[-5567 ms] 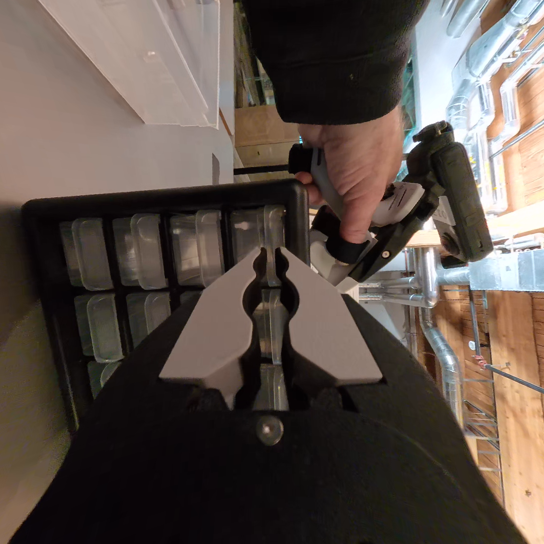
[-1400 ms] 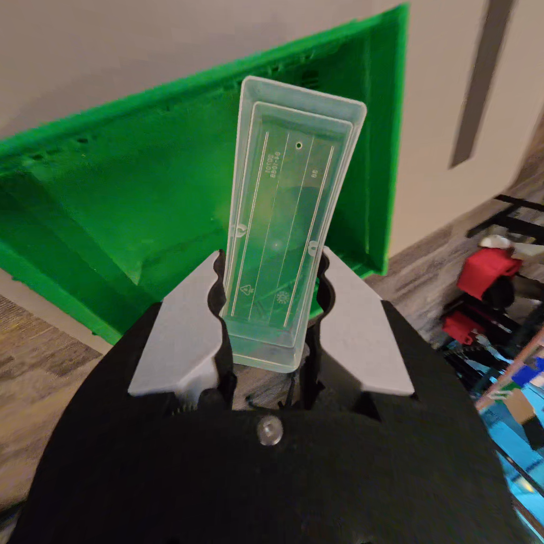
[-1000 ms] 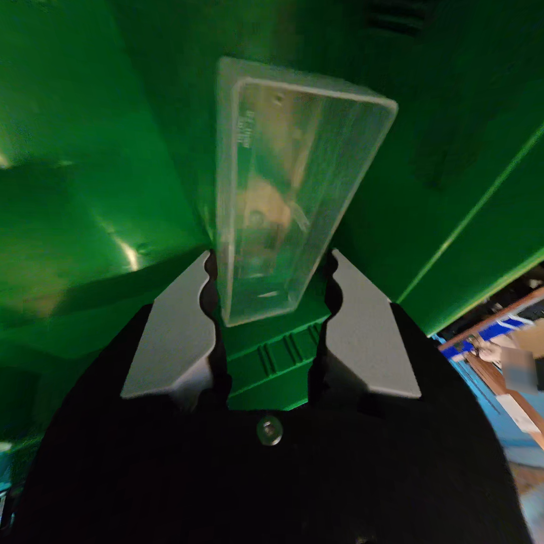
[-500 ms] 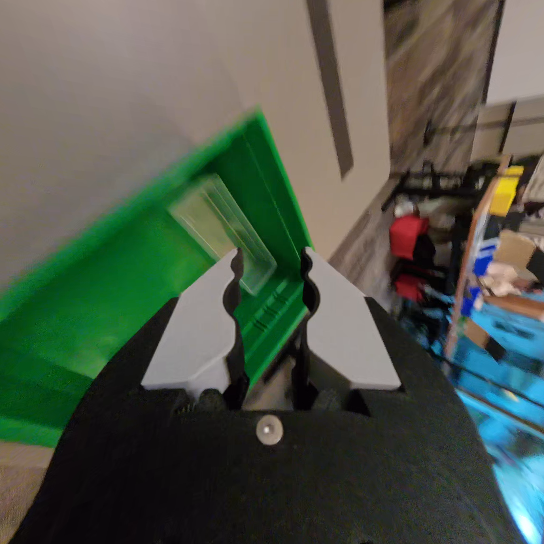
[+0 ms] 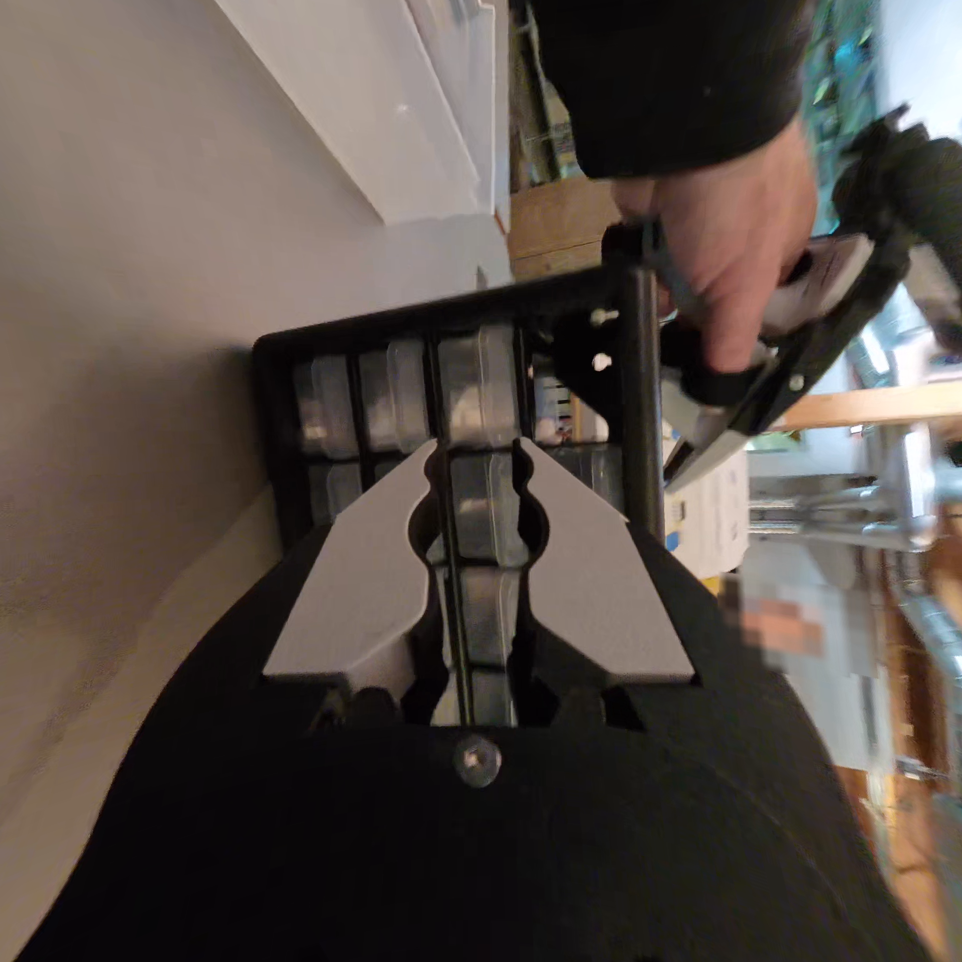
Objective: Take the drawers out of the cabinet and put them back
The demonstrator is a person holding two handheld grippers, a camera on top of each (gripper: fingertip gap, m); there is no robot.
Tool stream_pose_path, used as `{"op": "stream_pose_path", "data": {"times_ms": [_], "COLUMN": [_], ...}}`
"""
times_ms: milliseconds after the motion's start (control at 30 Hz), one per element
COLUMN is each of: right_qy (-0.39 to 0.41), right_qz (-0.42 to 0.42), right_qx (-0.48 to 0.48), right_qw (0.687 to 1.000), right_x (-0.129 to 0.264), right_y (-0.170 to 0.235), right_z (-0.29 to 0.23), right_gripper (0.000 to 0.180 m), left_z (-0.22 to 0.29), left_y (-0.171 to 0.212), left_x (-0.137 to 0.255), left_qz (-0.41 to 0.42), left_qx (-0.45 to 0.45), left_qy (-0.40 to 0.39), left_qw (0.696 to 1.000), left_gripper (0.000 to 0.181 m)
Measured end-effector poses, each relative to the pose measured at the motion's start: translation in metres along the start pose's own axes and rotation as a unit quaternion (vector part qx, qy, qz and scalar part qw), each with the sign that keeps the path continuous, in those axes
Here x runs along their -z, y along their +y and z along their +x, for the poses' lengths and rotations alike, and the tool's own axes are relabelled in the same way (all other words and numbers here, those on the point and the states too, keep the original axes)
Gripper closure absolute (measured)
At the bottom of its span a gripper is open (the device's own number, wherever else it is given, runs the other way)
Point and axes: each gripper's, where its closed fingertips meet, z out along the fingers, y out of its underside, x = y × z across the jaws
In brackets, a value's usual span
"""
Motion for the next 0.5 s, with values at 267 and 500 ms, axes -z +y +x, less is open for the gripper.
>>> {"op": "stream_pose_path", "data": {"times_ms": [267, 500], "right_qy": [0.089, 0.104], "right_qz": [-0.013, 0.001], "right_qx": [0.086, 0.075], "right_qw": [0.992, 0.992], "right_x": [-0.05, -0.05], "right_y": [-0.003, -0.005], "right_z": [0.003, 0.01], "right_gripper": [0.158, 0.171], "left_z": [0.0, 0.002], "left_y": [0.0, 0.0], "left_x": [0.0, 0.0], "left_qz": [0.0, 0.001], "left_qx": [-0.002, -0.006], "left_qy": [0.001, 0.005], "left_qw": [1.0, 1.0], "left_gripper": [0.168, 0.17]}}
